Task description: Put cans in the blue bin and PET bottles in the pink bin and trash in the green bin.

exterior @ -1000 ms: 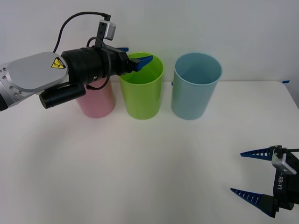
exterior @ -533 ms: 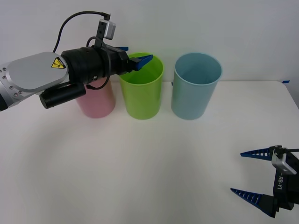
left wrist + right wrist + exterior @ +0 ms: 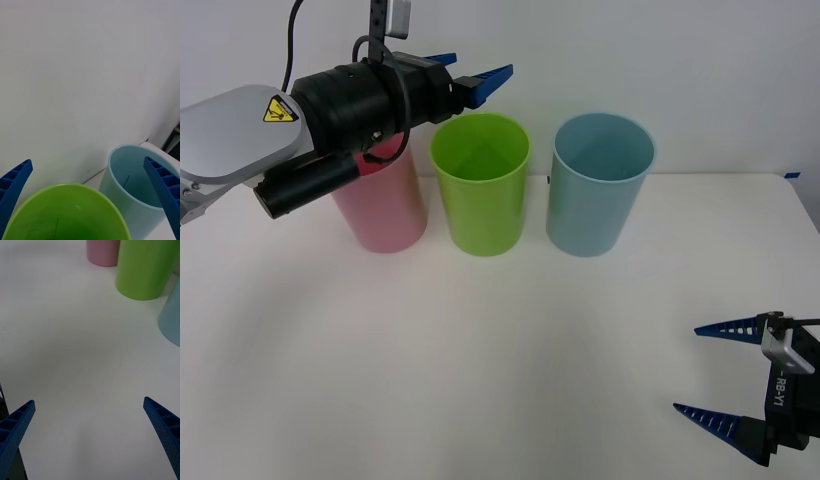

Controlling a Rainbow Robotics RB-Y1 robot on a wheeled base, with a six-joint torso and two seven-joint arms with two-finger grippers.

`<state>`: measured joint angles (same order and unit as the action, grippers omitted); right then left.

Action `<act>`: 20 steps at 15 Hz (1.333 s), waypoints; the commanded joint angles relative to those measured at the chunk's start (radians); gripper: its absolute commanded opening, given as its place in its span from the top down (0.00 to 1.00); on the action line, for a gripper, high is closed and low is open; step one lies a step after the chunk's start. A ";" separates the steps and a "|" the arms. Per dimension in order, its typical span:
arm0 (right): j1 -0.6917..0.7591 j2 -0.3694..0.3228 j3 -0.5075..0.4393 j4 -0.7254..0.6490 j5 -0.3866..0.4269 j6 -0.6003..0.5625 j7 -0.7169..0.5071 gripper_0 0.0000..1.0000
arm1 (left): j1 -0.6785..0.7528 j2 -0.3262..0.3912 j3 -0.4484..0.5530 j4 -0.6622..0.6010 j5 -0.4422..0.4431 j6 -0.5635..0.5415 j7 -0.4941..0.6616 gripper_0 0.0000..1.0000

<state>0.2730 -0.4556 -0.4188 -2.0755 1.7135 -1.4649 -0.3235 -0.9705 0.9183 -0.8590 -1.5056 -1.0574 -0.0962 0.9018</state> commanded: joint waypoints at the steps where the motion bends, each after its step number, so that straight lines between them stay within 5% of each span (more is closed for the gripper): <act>1: 0.000 0.000 0.000 0.000 0.000 0.000 0.000 0.00 | 0.064 -0.001 0.146 -0.045 -0.009 -0.082 -0.006 0.00; 9: 0.000 0.000 0.000 0.000 0.000 0.000 0.000 0.00 | 0.392 -0.042 0.577 -0.289 -0.176 -0.286 -0.006 0.00; 13: 0.000 0.000 0.000 0.000 0.000 0.000 0.000 0.00 | 0.558 -0.065 0.706 -0.375 -0.256 -0.379 -0.001 0.00; 17: 0.000 0.000 0.000 0.000 0.000 0.000 0.000 0.00 | 0.739 -0.187 0.925 -0.461 -0.386 -0.622 0.005 0.00; 20: 0.000 0.000 0.000 0.000 0.000 0.000 0.000 0.00 | 0.855 -0.245 1.034 -0.519 -0.404 -0.737 -0.004 0.00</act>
<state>0.2730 -0.4556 -0.4188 -2.0755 1.7134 -1.4649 -0.3238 -0.1413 0.6878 0.1518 -2.0109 -1.4595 -0.8081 0.8989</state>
